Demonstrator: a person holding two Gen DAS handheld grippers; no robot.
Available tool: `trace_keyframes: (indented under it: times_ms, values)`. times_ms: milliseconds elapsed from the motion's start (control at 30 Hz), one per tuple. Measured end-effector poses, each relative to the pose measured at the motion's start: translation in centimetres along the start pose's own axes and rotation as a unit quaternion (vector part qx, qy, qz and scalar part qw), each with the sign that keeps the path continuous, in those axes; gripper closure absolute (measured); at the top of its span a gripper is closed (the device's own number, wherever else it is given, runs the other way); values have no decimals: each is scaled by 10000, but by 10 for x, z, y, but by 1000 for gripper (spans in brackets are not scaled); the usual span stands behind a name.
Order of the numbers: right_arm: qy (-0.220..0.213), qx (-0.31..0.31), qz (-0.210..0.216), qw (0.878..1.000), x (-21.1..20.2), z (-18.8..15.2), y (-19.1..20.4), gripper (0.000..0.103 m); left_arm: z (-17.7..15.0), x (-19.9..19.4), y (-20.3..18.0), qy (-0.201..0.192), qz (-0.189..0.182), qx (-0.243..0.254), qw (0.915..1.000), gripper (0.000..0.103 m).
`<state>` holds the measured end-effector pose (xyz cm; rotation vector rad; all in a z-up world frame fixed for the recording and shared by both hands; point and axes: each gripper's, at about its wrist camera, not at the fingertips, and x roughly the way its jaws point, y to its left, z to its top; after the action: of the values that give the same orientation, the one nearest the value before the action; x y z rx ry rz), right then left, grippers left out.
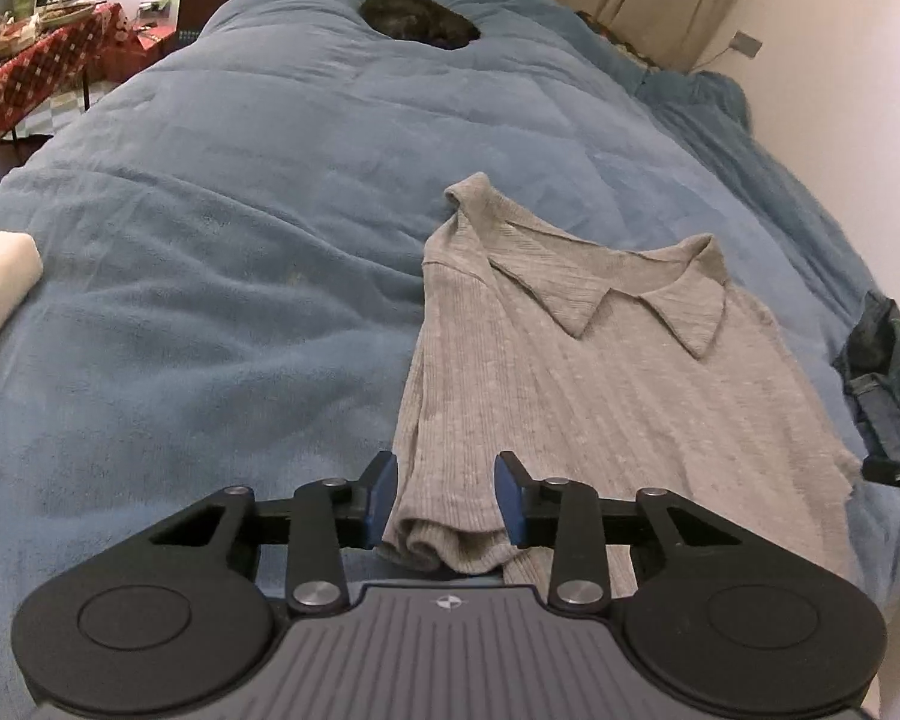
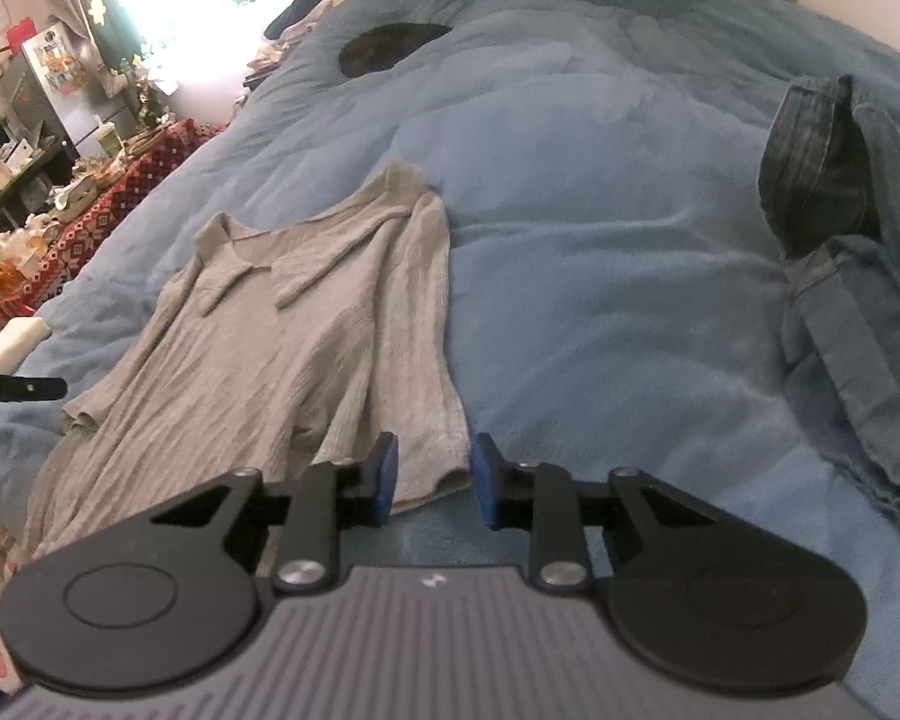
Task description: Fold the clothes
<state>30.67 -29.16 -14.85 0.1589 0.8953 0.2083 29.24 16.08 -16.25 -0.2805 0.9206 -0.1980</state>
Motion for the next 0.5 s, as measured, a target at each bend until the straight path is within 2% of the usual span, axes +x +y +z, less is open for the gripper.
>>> trace_keyframes:
  times_ms: [33, 67, 100, 267, 400, 500]
  values:
    - [19, 17, -5, 10000, 2, -1, 0, 79, 1, 0, 1, -7, -7, -15, 10000, 69]
    - [28, 36, -55, 10000, 6, 0, 0, 97, 2, 0, 3, -18, -11, -37, 10000, 69]
    - [9, 64, -112, 9999, 8, 0, -1, 101, 2, 0, 5, -32, -14, -65, 10000, 69]
    - [-280, 30, -600, 9978, -1, 11, -12, 101, 7, 1, 17, -40, -81, -281, 9996, 69]
    - [-493, 138, -980, 9939, -15, 26, -35, 101, 9, 9, 13, 109, -114, -138, 9998, 69]
    - [-580, 309, -1138, 9913, -20, 37, -52, 101, 8, 22, 6, 304, 102, 68, 9995, 69]
